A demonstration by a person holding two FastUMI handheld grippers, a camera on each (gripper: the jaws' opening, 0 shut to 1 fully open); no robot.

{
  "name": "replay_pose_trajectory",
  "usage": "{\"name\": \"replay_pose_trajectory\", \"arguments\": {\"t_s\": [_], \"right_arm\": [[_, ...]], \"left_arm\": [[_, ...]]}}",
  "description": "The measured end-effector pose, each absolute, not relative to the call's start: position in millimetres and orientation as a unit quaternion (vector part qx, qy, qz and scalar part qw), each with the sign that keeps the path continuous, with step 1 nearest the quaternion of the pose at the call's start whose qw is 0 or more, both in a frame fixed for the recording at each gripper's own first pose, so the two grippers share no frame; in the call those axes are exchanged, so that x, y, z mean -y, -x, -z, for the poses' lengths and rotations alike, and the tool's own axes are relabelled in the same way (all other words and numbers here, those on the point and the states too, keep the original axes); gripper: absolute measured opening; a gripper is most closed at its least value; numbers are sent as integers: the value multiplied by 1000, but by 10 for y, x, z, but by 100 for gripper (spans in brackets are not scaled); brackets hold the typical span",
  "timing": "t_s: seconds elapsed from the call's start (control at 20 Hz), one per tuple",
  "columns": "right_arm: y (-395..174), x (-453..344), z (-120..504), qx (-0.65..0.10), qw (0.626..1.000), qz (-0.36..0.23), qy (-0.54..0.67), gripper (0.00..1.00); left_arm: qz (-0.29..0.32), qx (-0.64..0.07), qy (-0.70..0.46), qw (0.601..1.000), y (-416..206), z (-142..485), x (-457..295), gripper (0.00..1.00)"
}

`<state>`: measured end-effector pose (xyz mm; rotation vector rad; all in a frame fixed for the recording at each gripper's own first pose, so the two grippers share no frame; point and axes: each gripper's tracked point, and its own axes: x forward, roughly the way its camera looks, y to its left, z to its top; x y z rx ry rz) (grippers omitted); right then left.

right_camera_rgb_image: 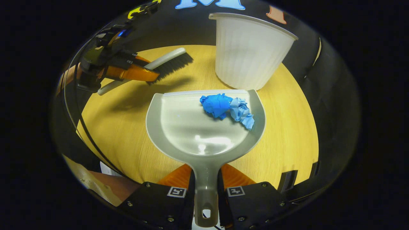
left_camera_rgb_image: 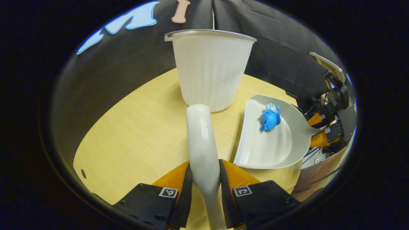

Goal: Pick up the small broom and dustpan from the desktop, sweep the trash into the dustpan with the broom, and then empty the trash into the garbage bin.

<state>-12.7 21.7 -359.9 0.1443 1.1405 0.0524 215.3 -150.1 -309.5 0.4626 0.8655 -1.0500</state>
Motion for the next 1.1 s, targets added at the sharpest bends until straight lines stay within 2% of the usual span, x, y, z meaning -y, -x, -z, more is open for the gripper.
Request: {"name": "replay_pose_trajectory", "arguments": {"t_s": [0.15, 0.2, 0.4, 0.45, 0.55, 0.7, 0.95, 1.1], "right_arm": [[112, -265, 3581, -535, 840, -16, -87, 31], [101, -274, 3574, -534, 841, -15, -90, 31], [55, -238, 3568, -527, 846, -9, -79, 31], [28, -210, 3562, -525, 848, -10, -75, 31], [47, -221, 3395, -521, 850, -14, -81, 31], [-33, -247, 3084, -508, 856, -21, -94, 32], [-204, -218, 2740, -497, 861, -28, -109, 31], [-242, -144, 2522, -496, 861, -28, -108, 31]], "left_arm": [[464, -401, -192, 766, -2309, 3167, 1152, 51], [458, -402, -186, 771, -2332, 3223, 1069, 46], [431, -401, -169, 790, -2345, 3439, 704, 46], [420, -402, -167, 796, -2368, 3490, 553, 51], [397, -406, -168, 806, -2385, 3584, 370, 48], [365, -408, -164, 821, -2257, 3848, 188, 51], [334, -410, -152, 835, -2070, 4168, -186, 49], [324, -414, -144, 838, -1956, 4414, -286, 51]]}}
